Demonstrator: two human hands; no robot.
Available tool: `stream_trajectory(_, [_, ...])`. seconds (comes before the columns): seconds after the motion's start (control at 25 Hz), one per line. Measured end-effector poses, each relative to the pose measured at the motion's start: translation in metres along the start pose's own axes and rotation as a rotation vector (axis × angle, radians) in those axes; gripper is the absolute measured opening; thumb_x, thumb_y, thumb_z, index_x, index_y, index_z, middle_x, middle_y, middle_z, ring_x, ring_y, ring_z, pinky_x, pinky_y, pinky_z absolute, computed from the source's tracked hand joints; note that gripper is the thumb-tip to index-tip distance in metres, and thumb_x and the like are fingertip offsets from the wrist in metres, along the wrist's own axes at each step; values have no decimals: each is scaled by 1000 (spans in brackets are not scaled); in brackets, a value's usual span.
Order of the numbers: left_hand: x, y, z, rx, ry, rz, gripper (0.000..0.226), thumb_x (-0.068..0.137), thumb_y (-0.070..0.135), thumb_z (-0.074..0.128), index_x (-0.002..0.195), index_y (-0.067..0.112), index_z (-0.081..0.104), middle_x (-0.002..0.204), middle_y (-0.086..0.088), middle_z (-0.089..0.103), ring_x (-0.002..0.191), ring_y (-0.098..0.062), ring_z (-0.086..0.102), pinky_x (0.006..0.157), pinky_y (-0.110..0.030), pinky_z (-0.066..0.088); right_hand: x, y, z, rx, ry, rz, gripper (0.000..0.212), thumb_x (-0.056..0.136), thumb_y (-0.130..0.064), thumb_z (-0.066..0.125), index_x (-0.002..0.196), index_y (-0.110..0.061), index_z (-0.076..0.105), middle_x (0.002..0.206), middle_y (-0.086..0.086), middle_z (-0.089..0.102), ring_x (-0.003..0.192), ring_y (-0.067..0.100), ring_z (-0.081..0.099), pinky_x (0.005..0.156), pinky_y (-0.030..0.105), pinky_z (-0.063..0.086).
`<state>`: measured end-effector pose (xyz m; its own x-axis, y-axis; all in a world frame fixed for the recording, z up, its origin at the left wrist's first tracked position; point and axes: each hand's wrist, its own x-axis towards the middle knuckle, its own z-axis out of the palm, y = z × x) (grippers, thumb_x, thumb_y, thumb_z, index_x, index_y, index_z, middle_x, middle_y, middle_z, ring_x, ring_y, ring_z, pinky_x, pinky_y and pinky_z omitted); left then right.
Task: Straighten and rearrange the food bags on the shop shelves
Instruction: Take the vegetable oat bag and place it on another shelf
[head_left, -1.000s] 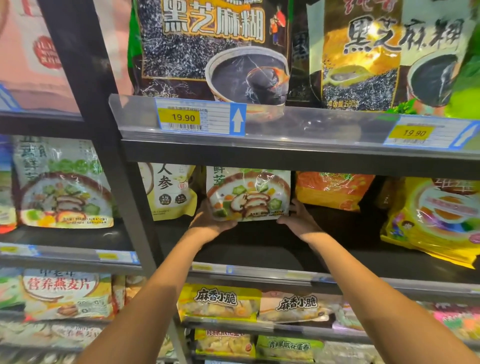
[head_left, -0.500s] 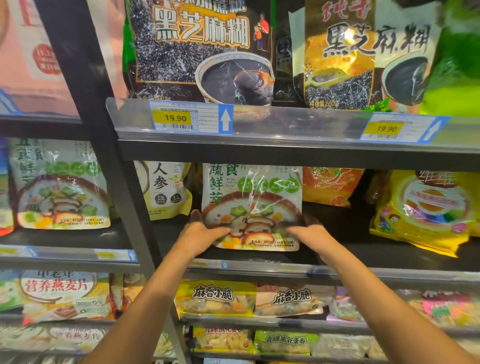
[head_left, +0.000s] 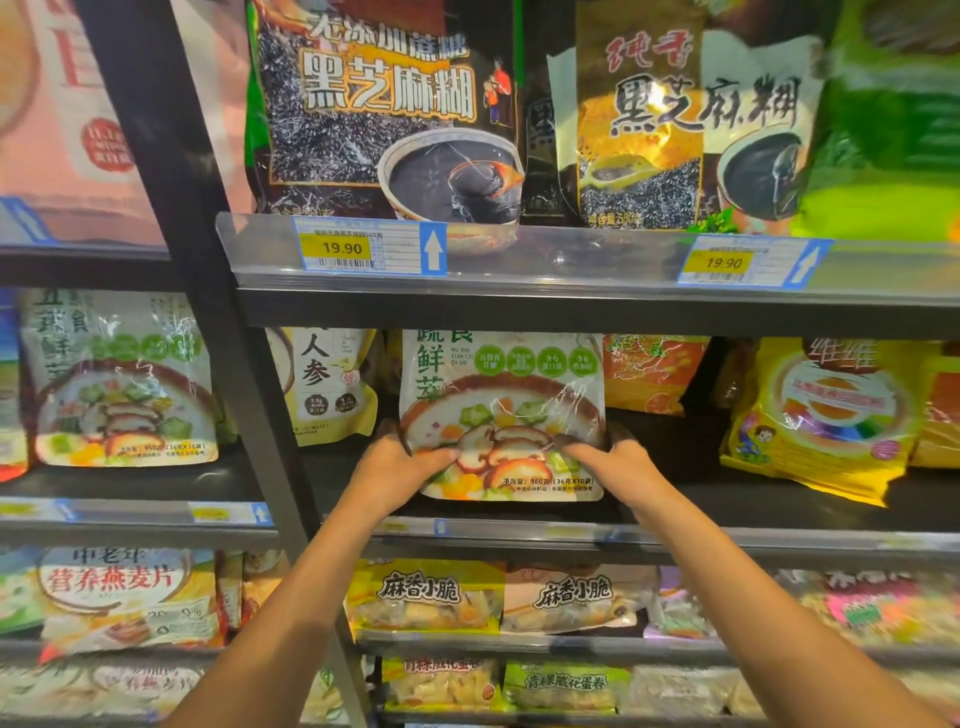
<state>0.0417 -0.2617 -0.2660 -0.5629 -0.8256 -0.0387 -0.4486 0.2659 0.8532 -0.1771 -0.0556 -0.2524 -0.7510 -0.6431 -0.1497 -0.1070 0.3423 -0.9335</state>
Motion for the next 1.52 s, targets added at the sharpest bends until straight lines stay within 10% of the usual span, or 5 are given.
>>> stream_trajectory(0.2, [-32, 20, -2, -151, -10, 31, 56, 74, 52, 88, 113, 21, 62, 102, 9, 70, 94, -10, 68, 72, -29, 53, -22, 5, -16, 12, -1, -21, 95, 81, -66, 75, 147, -5, 44, 147, 8, 53, 128, 25, 57, 97, 40, 51])
stream_trajectory(0.4, [-75, 27, -3, -352, -191, 60, 39, 82, 41, 84, 116, 26, 72, 107, 5, 80, 89, -5, 77, 67, -19, 58, -68, 12, -29, 129, -15, -47, 76, 71, -73, 78, 122, -20, 58, 123, 3, 70, 106, 19, 70, 92, 43, 57])
stream_trajectory(0.68, [-149, 8, 18, -673, -364, 14, 93, 66, 43, 94, 148, 26, 52, 131, -1, 73, 119, -26, 71, 106, -53, 53, -144, 53, -40, 360, -119, 24, 93, 67, -59, 92, 143, -26, 50, 129, 6, 72, 110, 29, 75, 98, 55, 58])
stream_trajectory(1.0, [-252, -38, 36, -659, -358, -59, 68, 66, 36, 95, 126, 23, 66, 115, -2, 80, 106, -25, 76, 96, -51, 60, -234, 109, -39, 536, -127, 58, 61, 87, -51, 78, 134, -14, 66, 125, 17, 74, 116, 41, 71, 105, 61, 51])
stream_trajectory(1.52, [-331, -120, -8, -692, -278, -217, 98, 53, 35, 104, 138, 21, 58, 122, -7, 77, 111, -28, 74, 93, -51, 61, -291, 121, 37, 605, -125, 94, 48, 94, -42, 70, 137, -23, 60, 116, 14, 78, 102, 38, 77, 95, 58, 58])
